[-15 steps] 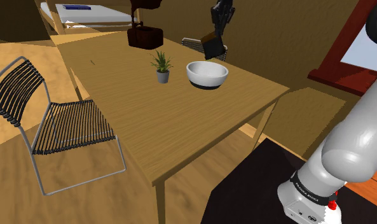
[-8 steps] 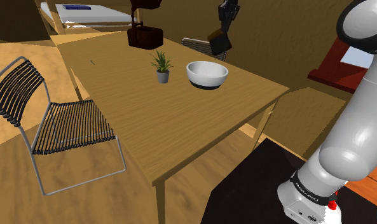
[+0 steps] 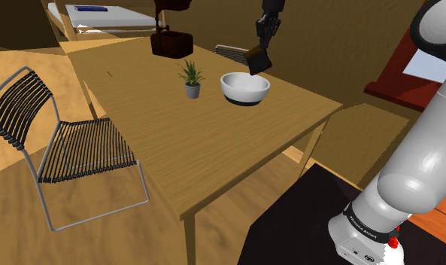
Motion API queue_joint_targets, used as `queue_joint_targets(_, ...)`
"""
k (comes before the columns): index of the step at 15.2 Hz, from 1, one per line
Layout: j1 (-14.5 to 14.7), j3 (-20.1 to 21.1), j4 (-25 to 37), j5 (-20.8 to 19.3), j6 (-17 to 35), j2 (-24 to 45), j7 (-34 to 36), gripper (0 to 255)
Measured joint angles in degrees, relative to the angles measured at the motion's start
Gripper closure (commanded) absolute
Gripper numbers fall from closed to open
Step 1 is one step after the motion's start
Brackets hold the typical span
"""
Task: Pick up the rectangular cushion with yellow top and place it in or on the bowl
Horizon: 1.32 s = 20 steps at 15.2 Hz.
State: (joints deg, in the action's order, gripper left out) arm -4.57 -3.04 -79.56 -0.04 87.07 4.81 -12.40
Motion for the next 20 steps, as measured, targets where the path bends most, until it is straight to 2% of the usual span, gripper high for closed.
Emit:
queue_joint_targets(11, 0.1, 0.1, -12.8, -0.2, 9.7, -3.0, 0.3, 255)
queue_joint_targets(18, 0.1, 0.1, -13.8, -0.2, 10.8, -3.0, 0.2, 255)
queue_joint_targets(19, 0.1, 0.1, -13.8, -0.2, 10.8, -3.0, 0.2, 0)
queue_joint_targets(20, 0.1, 0.1, -13.8, -0.2, 10.8, -3.0, 0.2, 0)
